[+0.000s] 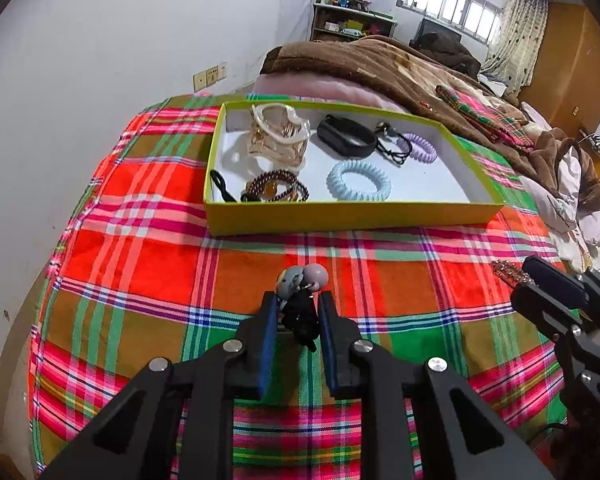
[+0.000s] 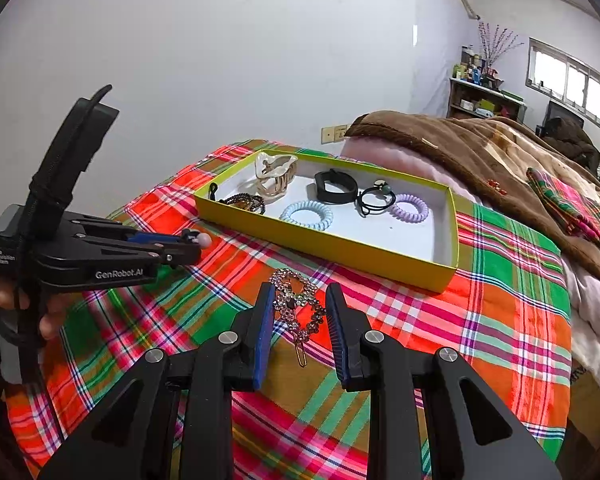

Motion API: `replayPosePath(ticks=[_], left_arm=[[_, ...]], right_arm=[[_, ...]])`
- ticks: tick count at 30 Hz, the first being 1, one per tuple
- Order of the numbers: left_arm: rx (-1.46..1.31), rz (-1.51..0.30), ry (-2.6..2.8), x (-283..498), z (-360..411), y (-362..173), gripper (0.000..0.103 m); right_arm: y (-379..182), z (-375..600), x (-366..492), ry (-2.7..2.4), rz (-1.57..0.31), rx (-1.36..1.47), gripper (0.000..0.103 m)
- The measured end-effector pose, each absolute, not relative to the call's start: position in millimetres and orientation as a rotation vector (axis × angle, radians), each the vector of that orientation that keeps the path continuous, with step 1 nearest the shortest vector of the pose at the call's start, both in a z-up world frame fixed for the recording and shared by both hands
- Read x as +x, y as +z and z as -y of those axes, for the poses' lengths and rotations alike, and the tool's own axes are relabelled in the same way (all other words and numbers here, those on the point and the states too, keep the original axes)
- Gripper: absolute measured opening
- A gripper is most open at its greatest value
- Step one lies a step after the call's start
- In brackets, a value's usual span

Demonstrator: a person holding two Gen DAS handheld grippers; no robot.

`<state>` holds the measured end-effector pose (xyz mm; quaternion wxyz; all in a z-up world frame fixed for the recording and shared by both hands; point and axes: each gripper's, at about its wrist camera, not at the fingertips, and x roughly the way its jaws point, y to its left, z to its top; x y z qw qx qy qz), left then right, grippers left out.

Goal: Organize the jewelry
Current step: 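Grasp the grey pom-pom hair tie with the left tool while the right tool holds the clip, then carry the pom-pom tie with the left tool while the right tool carries the heart clip into the box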

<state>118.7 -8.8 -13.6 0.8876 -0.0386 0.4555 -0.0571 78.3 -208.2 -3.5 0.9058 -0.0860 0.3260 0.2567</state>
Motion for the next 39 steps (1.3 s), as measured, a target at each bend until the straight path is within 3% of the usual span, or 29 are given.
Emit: replayPosePath(ticks=[21, 39], left_arm=[[-0.042, -0.821, -0.194, 140.0, 32.8, 45.4, 0.021], [-0.044, -0.852, -0.27, 192.1, 77.7, 32.0, 0.021]], right_arm=[[32.7, 229.9, 104.2, 0.44, -0.604, -0.156, 0.027], [18.8, 257.4, 195.5, 0.352, -0.685, -0.124, 0.027]])
